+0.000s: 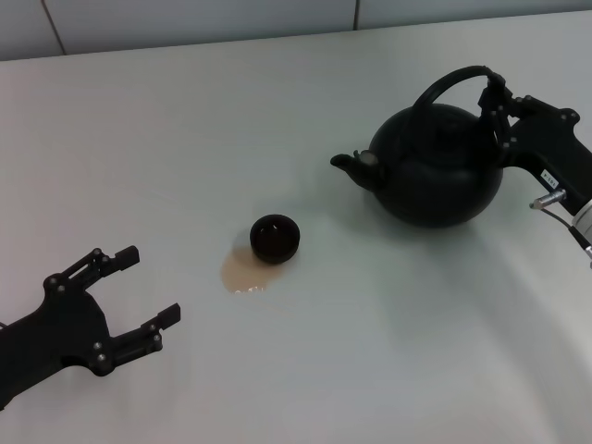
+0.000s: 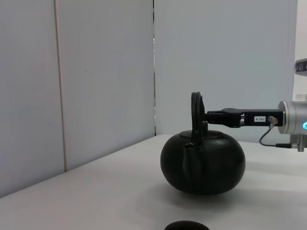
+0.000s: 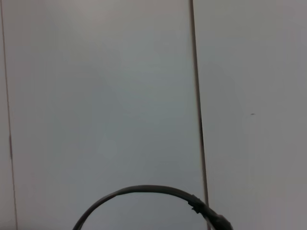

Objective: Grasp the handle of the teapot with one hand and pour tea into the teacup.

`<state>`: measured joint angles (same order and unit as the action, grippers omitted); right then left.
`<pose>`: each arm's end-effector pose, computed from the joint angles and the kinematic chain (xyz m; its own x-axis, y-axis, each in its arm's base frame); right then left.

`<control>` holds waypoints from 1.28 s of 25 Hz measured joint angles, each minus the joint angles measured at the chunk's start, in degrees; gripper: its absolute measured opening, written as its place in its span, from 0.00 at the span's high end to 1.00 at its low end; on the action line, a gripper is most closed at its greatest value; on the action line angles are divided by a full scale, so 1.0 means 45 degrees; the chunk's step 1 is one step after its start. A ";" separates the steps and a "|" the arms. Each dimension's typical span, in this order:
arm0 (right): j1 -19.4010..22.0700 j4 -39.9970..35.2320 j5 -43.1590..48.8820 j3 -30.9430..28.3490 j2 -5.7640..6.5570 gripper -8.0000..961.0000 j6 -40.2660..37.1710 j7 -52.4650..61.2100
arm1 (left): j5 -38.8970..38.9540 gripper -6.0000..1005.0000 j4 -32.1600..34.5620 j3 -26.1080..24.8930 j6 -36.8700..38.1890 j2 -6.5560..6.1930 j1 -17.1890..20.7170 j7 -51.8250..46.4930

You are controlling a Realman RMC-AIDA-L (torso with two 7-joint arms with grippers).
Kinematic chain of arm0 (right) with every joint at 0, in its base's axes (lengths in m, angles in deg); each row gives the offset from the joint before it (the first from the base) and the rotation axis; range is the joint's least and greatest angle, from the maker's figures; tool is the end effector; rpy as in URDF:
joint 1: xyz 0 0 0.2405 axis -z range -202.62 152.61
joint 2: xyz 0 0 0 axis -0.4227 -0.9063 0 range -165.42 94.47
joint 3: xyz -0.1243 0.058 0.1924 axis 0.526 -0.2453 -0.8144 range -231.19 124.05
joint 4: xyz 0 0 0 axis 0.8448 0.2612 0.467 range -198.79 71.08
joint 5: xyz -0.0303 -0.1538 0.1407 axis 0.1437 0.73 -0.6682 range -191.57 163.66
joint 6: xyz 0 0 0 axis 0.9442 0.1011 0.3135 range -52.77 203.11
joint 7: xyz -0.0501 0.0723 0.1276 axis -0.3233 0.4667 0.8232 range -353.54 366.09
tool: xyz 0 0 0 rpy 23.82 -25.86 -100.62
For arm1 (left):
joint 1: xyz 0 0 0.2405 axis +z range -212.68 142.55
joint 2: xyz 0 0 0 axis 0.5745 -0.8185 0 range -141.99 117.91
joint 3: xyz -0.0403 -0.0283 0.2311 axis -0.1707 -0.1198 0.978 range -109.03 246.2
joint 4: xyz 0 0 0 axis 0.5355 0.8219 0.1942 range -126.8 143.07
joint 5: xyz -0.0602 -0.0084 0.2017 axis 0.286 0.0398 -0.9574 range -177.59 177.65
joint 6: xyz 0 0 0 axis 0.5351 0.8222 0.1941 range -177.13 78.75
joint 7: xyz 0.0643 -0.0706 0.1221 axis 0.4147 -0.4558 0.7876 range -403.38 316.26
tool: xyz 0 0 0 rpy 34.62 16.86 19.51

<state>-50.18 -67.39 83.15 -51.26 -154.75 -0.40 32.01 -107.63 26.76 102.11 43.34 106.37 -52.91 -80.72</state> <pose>0.3166 0.3130 -0.0053 0.6813 -0.0006 -0.7320 -0.6813 -0.3662 -0.6338 -0.3018 0.2383 -0.0275 0.8015 0.0477 0.5961 0.3311 -0.8655 -0.3758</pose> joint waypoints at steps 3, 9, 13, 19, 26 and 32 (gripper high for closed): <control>0.0006 0.0005 0.0004 0.0038 0.0001 0.81 0.0047 -0.0002 | -0.0010 0.14 0.0000 0.0011 0.0019 -0.0006 0.0001 -0.0032; 0.0140 0.0005 0.0003 -0.0036 0.0002 0.80 0.0012 -0.0001 | -0.0001 0.14 0.0001 0.0011 0.0027 -0.0007 0.0002 -0.0043; 0.0336 -0.0017 0.0000 -0.0050 0.0002 0.74 -0.0069 -0.0001 | 0.0007 0.14 0.0001 0.0011 0.0034 -0.0006 0.0001 -0.0045; 0.0689 -0.0092 -0.0076 -0.0049 0.0002 0.46 -0.0662 -0.0001 | 0.0025 0.14 0.0001 0.0011 0.0045 0.0008 -0.0002 -0.0045; 0.1810 -0.0126 -0.0126 -0.0163 0.0034 0.27 -0.1816 -0.0001 | -0.0008 0.14 0.0001 0.0010 0.0045 0.0014 -0.0016 -0.0038; 0.2994 -0.0135 -0.0133 -0.0398 0.0039 0.26 -0.2449 0.0005 | -0.0041 0.14 -0.0178 0.0010 0.0013 0.0014 -0.0054 0.0022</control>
<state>-36.71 -68.00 82.55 -53.05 -154.57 -11.42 32.03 -107.81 25.96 102.16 43.40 106.44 -53.15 -80.62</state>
